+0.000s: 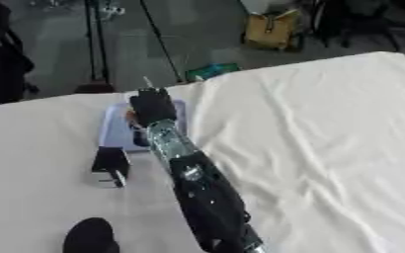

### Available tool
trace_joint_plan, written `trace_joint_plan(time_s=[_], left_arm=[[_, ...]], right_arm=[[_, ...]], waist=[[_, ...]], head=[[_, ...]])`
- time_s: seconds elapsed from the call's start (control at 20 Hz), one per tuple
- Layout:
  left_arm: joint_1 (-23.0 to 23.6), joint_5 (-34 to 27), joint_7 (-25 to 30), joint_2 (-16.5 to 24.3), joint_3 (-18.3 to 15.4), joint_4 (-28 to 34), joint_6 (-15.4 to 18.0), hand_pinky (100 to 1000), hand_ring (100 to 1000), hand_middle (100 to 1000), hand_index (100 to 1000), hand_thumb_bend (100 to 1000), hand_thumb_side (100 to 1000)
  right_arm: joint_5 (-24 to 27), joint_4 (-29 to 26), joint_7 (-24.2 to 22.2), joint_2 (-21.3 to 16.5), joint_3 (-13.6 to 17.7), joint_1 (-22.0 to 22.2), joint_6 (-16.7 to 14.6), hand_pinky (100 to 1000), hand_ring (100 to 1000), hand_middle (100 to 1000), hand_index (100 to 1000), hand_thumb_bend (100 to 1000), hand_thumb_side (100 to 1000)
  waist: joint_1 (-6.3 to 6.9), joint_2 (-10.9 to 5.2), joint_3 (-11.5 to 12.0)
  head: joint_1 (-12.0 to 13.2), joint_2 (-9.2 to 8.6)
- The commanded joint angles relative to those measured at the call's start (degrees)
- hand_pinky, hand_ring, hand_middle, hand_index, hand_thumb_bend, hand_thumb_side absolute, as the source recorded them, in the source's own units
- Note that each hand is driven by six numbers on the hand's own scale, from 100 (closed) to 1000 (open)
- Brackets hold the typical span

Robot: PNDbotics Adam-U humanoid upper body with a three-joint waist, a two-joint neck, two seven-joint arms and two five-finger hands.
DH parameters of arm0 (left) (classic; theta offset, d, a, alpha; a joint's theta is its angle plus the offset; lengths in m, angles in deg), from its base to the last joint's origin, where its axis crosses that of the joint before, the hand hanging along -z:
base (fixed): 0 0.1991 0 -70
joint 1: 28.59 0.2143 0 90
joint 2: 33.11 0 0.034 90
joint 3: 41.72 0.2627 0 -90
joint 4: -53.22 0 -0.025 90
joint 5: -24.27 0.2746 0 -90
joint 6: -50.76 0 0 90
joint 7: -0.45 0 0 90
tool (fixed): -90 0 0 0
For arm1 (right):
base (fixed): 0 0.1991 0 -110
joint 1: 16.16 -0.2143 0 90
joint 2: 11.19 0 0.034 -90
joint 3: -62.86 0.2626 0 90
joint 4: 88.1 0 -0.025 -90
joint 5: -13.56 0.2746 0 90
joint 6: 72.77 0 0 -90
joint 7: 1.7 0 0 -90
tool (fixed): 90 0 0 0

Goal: Pick up objects on the table and place them in the box.

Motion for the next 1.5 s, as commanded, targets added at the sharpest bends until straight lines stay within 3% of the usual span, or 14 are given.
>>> trace_joint_plan(time_s=[0.05,0.25,0.35,0.4,0.45,0.5,0.65,0.7,1.05,1.5], left_arm=[[-0.89,-0.29,0.31,0.29,0.2,0.81,0.21,677,714,809,679,100,859],[-0.92,-0.4,0.42,0.17,0.23,0.81,0.23,678,715,810,679,100,860],[-0.95,-0.42,0.46,0.15,0.24,0.81,0.25,679,715,810,679,100,860],[-0.95,-0.43,0.47,0.14,0.25,0.81,0.24,679,716,811,679,100,860],[-0.93,-0.44,0.5,0.13,0.25,0.81,0.22,679,716,811,679,100,860],[-0.93,-0.44,0.51,0.12,0.25,0.81,0.21,679,715,810,679,100,860],[-0.91,-0.43,0.51,0.13,0.22,0.81,0.2,679,716,811,679,100,860],[-0.89,-0.43,0.52,0.13,0.22,0.81,0.19,679,715,810,679,100,859],[-0.84,-0.45,0.5,0.09,0.21,0.81,0.16,680,716,811,679,100,860],[-0.73,-0.5,0.67,0.05,0.3,0.81,0.23,683,718,812,679,100,860]], right_arm=[[-1.07,0.15,1.19,-1.06,0.62,-2.08,0.35,859,808,436,686,100,218],[-1.78,0.92,1.42,-1.32,0.84,-2.52,0.44,857,813,452,694,100,244],[-2.2,1.49,0.84,-1.44,0.72,-2.59,-0.21,858,845,566,769,100,399],[-2.33,1.73,0.36,-1.45,0.66,-2.63,-0.89,863,876,718,843,100,607],[-2.34,1.92,-0.33,-1.49,0.63,-2.69,-1.84,863,876,718,843,100,607],[-2.28,1.97,-0.97,-1.51,0.67,-2.75,-2.66,869,900,800,898,100,751],[-1.83,1.86,-2.78,-1.59,0.82,-2.89,-4.51,874,921,855,938,100,810],[-1.76,1.88,-3.43,-1.59,0.83,-2.91,-4.96,881,940,892,964,100,889],[-1.4,1.47,-8.18,-1.75,1.03,-3.32,-6.97,902,993,1000,1000,130,980],[-5.64,1.3,-3.59,-2.34,1.2,-3.44,-5.17,897,1000,1000,1000,213,920]], waist=[[0.04,-0.84,0.42],[0.12,-0.63,0.6],[0.14,-0.57,0.61],[0.13,-0.56,0.57],[0.13,-0.57,0.5],[0.12,-0.6,0.46],[0.11,-0.7,0.35],[0.11,-0.74,0.33],[0.07,-0.89,0.19],[0.26,-0.57,0.33]], head=[[-0.3,-1.23],[-0.33,-1.6],[-0.35,-1.72],[-0.34,-1.74],[-0.3,-1.74],[-0.28,-1.69],[-0.2,-1.55],[-0.19,-1.51],[-0.31,-1.58],[-0.77,-2.48]])
